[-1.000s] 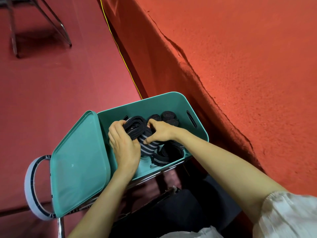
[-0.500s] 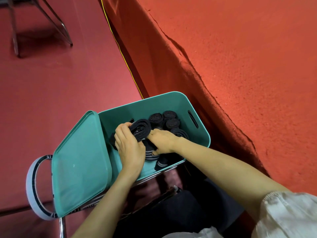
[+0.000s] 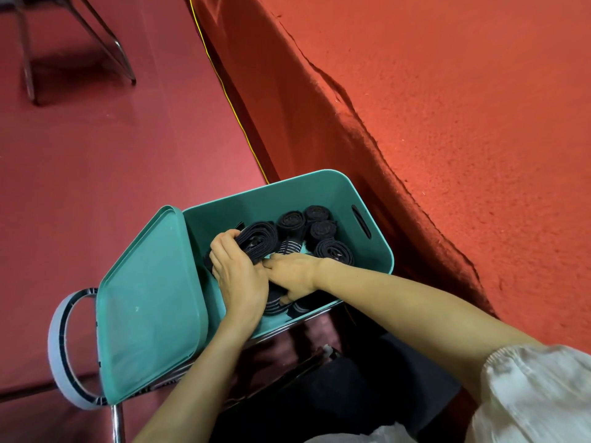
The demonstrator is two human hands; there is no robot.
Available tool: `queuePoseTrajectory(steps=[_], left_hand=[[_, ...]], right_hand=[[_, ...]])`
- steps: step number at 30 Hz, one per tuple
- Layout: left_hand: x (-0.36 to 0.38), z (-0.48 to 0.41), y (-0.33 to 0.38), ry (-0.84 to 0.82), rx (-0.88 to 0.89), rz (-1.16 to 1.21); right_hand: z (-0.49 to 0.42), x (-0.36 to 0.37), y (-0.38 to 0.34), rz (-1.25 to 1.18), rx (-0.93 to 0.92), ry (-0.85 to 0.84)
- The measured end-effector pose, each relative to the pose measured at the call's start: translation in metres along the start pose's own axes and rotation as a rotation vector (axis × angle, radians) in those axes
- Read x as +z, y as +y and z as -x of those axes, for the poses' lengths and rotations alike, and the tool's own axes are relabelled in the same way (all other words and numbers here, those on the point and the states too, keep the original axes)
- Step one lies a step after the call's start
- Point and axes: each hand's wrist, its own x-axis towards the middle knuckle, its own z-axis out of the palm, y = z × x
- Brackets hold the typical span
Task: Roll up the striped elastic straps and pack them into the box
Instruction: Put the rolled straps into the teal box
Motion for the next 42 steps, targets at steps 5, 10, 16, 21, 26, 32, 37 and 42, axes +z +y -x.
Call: queuePoseTrajectory(steps=[5, 10, 16, 21, 26, 32, 37, 42], left_hand=[[0.001, -0.002, 0.000, 0.001, 0.004, 0.002], [0.002, -0.002, 0.000, -0.003, -0.014, -0.021], [0.005, -0.005, -0.003, -0.052, -0.064, -0.131], [0.007, -0.004, -0.006, -0.070, -0.101, -0.139], [0.010, -0.004, -0.007, -0.093, -0.112, -0.162], [0.010, -0.006, -0.008, -0.091, -0.133, -0.160], [0.013, -0.006, -0.010, -0.097, -0.127, -0.155], [0.013, -0.006, -0.009, -0.097, -0.113, -0.150]], right_hand=[[-0.002, 0.005, 0.005, 0.052, 0.030, -0.004], [-0.020, 0.012, 0.000, 0.070, -0.087, -0.033], [-0.036, 0.012, -0.002, 0.016, -0.084, -0.108], [-0.011, -0.001, 0.014, -0.233, -0.068, -0.124], [-0.001, -0.012, 0.053, -0.306, 0.119, 0.022], [-0.023, -0.002, 0.057, 0.103, -0.026, -0.131], [-0.041, 0.004, 0.050, 0.231, -0.089, -0.164], [-0.032, 0.007, 0.045, 0.309, -0.087, -0.099]])
